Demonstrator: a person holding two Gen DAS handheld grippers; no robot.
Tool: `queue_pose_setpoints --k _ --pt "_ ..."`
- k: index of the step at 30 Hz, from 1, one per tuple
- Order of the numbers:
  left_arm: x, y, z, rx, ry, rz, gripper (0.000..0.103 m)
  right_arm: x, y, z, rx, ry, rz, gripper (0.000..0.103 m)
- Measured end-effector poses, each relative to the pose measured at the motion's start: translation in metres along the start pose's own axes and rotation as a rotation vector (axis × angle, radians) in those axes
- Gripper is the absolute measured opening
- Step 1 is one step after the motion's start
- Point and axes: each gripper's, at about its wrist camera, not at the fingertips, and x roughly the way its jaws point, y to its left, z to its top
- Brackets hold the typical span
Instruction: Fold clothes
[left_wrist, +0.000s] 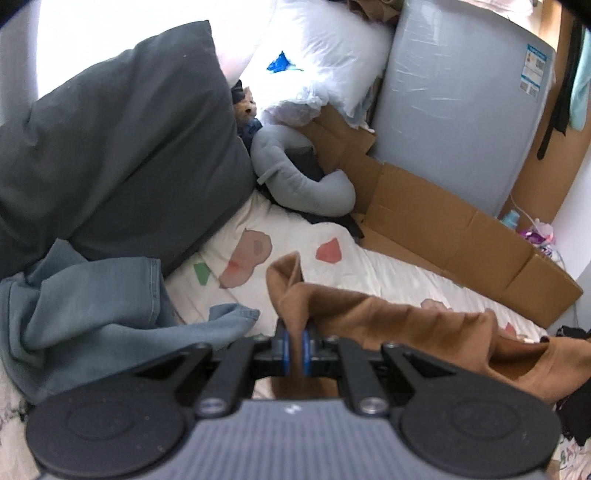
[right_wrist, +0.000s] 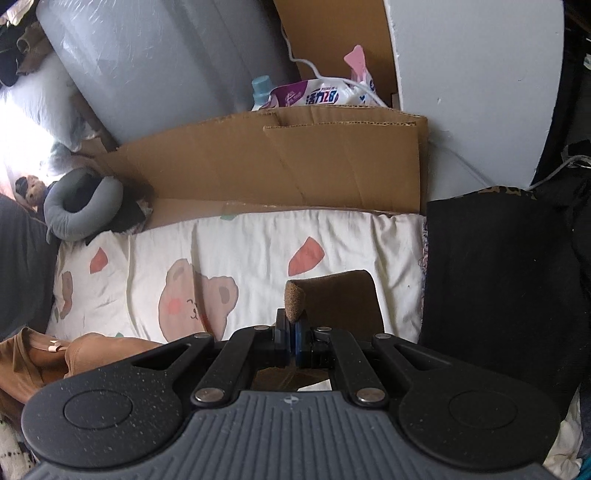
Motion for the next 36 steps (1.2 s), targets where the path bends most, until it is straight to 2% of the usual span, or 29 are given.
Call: queue_pose_setpoints --k 6,22,30,36 --pt "0.025 0.002 -0.026 -0.023 0.052 0.001 0.007 0.007 -0.012 -0.009 0.023 0.011 -0.017 0.000" --pt "0.099 0.025 -0.138 -0.076 0.257 0.044 0.007 0.088 -0.067 -0.089 0.082 0.133 -0.061 0.000" --pt "0.098 0.043 -0.184 -0.127 0.317 0.043 0.009 0.099 -0.087 -0.117 0.139 0.160 -0.061 0.001" --pt "0.074 0.049 -0.196 -0.138 0.351 0.001 0.010 0.083 -0.088 -0.128 0.118 0.172 -0.038 0.005"
